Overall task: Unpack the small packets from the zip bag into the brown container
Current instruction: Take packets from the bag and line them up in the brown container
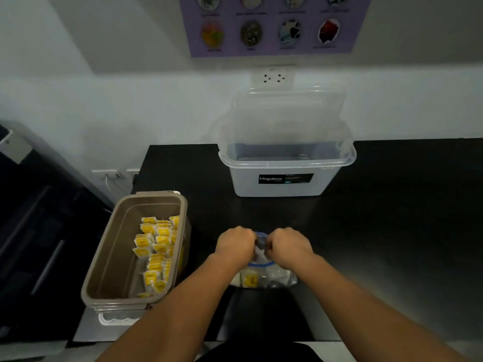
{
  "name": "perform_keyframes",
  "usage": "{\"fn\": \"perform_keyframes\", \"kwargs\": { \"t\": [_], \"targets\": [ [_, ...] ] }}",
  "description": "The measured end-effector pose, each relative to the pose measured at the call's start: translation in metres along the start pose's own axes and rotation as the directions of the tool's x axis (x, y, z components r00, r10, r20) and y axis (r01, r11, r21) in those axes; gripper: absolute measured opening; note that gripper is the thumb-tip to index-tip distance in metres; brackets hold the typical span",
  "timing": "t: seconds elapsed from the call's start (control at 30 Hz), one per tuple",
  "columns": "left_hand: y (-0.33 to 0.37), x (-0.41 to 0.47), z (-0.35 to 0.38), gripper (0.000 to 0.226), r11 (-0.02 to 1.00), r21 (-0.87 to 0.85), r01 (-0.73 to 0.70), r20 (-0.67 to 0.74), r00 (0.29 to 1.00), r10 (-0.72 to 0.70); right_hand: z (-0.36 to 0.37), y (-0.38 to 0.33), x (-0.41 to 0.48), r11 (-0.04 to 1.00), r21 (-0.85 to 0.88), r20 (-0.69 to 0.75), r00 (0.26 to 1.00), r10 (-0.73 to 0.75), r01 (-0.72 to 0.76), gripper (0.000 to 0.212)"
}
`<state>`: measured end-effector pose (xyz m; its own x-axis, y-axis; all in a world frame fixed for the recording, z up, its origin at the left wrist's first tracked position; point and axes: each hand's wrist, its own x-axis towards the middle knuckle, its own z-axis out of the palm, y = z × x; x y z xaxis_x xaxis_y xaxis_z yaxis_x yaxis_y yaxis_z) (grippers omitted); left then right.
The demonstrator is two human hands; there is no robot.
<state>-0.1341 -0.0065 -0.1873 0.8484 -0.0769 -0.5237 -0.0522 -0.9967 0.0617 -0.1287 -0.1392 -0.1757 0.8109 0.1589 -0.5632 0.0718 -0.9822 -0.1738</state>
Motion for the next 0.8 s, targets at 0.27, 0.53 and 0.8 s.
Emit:
{"fn": "perform_keyframes", "kwargs": {
  "t": [0.27, 0.53, 0.8],
  "targets": [
    [0.0, 0.0, 0.011, 0.017, 0.998, -0.042, 0.038, -0.032, 0.999, -0.039, 0.017, 0.005, 0.01, 0.99, -0.142, 0.019, 1.0, -0.014, 0.016, 0.026],
    [-0.025, -0.014, -0.004, 0.012, 0.884, -0.468, -0.008, -0.108, 0.993, -0.049, 0.013, 0.006, 0.018, 1.0, 0.027, -0.011, 1.0, 0.003, -0.003, 0.021],
    [-0.03, -0.02, -0.011, 0.026, 0.81, -0.585, -0.045, -0.081, 0.997, -0.003, -0.008, 0.013, 0.014, 0.974, 0.214, -0.107, 0.993, -0.049, 0.071, 0.007]
  ]
}}
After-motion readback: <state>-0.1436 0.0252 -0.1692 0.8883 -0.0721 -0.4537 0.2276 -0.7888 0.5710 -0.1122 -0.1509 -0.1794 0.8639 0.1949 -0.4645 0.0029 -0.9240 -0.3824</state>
